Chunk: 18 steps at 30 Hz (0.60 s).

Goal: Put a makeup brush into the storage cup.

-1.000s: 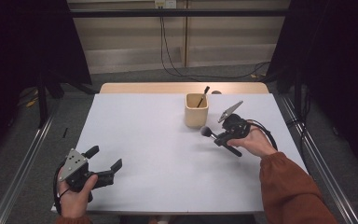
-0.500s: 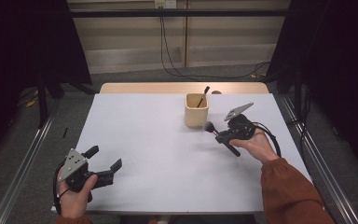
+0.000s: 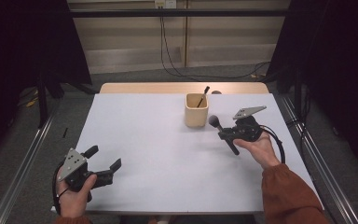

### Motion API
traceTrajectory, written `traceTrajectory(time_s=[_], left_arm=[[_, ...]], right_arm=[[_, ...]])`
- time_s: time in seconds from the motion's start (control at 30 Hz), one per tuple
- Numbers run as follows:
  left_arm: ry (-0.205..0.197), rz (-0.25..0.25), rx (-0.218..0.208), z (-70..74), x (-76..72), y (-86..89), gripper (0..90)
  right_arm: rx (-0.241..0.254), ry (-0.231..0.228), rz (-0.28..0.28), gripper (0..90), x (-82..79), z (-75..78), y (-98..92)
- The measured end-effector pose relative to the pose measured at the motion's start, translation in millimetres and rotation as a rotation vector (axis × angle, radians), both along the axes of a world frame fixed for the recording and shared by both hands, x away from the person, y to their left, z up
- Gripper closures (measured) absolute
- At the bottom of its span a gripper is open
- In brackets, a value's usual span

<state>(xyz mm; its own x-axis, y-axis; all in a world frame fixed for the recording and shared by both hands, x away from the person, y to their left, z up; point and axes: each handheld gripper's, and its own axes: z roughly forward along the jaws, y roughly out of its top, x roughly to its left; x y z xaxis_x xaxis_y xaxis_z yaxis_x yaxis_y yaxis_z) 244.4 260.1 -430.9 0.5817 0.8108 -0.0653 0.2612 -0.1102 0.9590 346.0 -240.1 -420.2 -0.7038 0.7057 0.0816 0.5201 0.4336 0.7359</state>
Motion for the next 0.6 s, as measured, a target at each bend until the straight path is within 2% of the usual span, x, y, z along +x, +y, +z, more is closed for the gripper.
traceTrajectory(time_s=[0.1, 0.3, 0.43, 0.6], left_arm=[[0.0, 0.003, -0.002, -0.2, 0.2, 0.3, 3.3], [0.001, -0.003, 0.003, -0.1, 0.5, -0.4, 3.4], [0.001, -0.002, 0.002, -0.1, 0.7, -0.3, 3.4], [0.0, -0.004, -0.001, 0.1, 0.3, -0.6, 3.4]], right_arm=[[0.031, -0.01, -0.014, 71.8, -2.4, -1.7, -1.9], [0.077, -0.057, -0.066, 71.9, -5.5, -5.7, -6.3], [0.118, -0.077, -0.078, 71.9, -8.2, -5.9, -8.1], [0.17, -0.069, -0.089, 71.8, -9.1, -9.9, -8.5]])
